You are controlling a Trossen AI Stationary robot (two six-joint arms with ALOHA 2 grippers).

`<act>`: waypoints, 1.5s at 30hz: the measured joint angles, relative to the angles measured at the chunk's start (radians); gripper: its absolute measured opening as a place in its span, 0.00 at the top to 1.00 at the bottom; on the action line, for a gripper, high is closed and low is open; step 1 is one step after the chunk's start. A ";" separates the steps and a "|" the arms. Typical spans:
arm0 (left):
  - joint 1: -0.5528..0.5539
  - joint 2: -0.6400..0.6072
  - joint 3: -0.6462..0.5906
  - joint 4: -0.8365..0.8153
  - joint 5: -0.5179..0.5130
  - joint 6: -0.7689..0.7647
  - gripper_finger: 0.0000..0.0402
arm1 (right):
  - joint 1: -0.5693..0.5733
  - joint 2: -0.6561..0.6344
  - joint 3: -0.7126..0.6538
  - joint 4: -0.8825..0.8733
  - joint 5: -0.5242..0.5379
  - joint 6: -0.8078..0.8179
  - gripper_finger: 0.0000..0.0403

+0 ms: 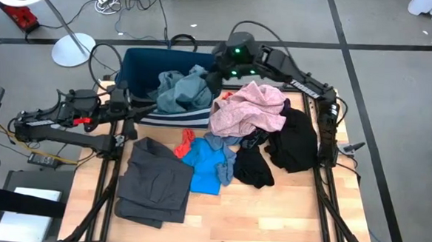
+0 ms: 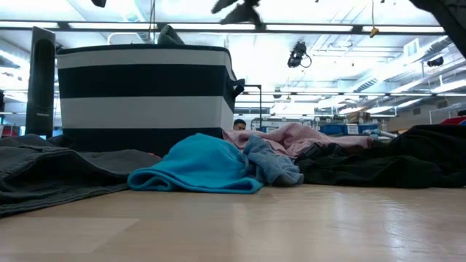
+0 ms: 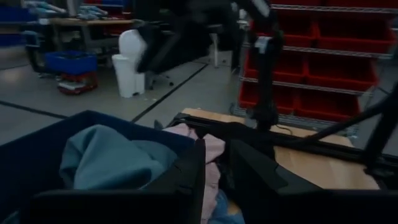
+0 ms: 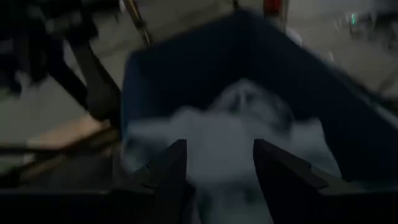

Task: Sort clothes
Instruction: Put the blue t-shirt into the blue laundry bin

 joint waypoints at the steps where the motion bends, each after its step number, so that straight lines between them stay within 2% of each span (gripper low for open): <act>1: 0.000 0.000 0.000 -0.001 -0.015 -0.006 0.80 | 0.004 -0.014 0.000 -0.049 0.015 0.000 0.54; 7: 0.000 0.030 0.029 0.002 -0.034 0.030 0.80 | 0.088 -0.098 0.000 -0.305 0.192 -0.012 0.58; 11: 0.000 0.079 0.045 0.001 0.034 0.026 0.80 | 0.178 -0.155 -0.018 -0.391 0.266 -0.007 0.60; 15: -0.001 0.117 0.056 0.001 0.110 -0.041 0.80 | 0.291 -0.250 -0.142 -0.432 0.349 0.058 0.62; 20: -0.010 0.131 0.063 0.019 0.136 -0.101 0.80 | 0.457 -0.444 -0.462 -0.393 0.490 0.246 0.65; 25: -0.028 0.151 0.063 -0.019 0.136 -0.127 0.80 | 0.612 -0.641 -0.775 -0.263 0.552 0.497 0.67; 29: -0.049 0.213 0.063 -0.075 0.136 -0.178 0.80 | 0.698 -0.745 -0.943 -0.191 0.588 0.681 0.68; 35: -0.072 0.346 0.063 -0.055 0.169 -0.153 0.80 | 0.771 -0.804 -1.063 -0.119 0.594 0.809 0.68; 42: -0.082 0.495 0.063 0.049 0.253 -0.032 0.80 | 0.822 -0.798 -1.071 -0.125 0.607 0.833 0.68; 45: -0.081 0.568 0.063 0.101 0.275 0.024 0.80 | 0.852 -0.800 -1.071 -0.137 0.643 0.849 0.68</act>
